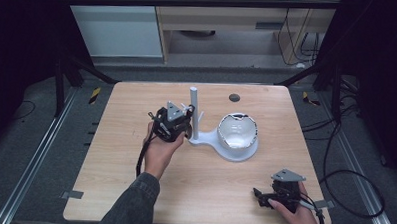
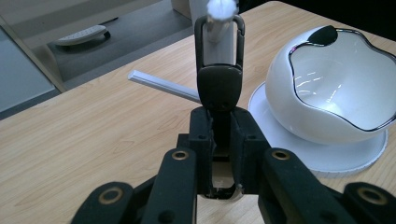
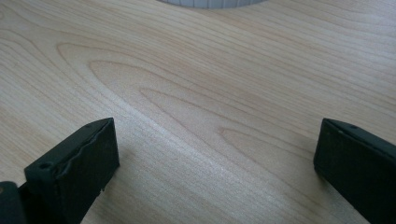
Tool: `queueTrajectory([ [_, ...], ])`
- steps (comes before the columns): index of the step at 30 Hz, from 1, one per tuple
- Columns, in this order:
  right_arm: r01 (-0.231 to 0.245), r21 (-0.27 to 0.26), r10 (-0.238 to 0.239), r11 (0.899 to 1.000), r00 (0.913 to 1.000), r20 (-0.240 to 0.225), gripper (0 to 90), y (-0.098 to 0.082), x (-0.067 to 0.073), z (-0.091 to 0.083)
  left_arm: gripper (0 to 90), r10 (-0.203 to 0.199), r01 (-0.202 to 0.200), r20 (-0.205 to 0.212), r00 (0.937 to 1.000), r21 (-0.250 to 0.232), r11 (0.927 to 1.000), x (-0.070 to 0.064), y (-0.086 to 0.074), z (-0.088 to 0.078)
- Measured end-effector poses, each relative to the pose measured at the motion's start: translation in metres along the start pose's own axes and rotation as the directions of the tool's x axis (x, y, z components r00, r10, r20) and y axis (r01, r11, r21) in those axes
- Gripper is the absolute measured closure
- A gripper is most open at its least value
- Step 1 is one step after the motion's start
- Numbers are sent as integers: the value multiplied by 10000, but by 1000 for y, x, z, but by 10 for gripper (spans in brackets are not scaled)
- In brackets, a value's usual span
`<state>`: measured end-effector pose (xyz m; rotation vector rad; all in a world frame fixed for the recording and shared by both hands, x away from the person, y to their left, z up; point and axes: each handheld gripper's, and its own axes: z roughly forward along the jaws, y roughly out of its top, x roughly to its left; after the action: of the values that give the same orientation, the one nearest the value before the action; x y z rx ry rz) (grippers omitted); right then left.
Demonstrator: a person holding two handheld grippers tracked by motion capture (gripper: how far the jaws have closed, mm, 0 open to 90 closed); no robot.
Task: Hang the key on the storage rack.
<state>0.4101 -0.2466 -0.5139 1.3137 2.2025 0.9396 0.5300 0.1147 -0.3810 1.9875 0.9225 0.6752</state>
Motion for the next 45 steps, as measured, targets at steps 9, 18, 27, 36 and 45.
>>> queueTrajectory([
  [9, -5, 0, 5, 10000, 10000, 1, 4, 0, 0, 0, 787, -107, 107, 73, 9999, -12, 9999, -1, 0, 4],
  [18, 0, -2, 0, 10000, 10000, -24, 4, 0, 0, 0, 748, -159, 159, 21, 9999, -61, 9999, 2, -3, -1],
  [27, -6, 0, 6, 10000, 10000, -9, 4, 0, 0, 0, 524, -65, 60, -262, 9996, -158, 9999, -1, -7, -17],
  [36, -18, -4, 18, 10000, 10000, -10, 4, 0, 0, 0, 203, 415, -419, 740, 9964, 40, 9991, -13, -10, -28],
  [45, -20, -11, 20, 10000, 10000, 32, 4, 0, 1, 0, 85, 859, -1009, 1680, 9820, 831, 9914, -35, -21, -29],
])
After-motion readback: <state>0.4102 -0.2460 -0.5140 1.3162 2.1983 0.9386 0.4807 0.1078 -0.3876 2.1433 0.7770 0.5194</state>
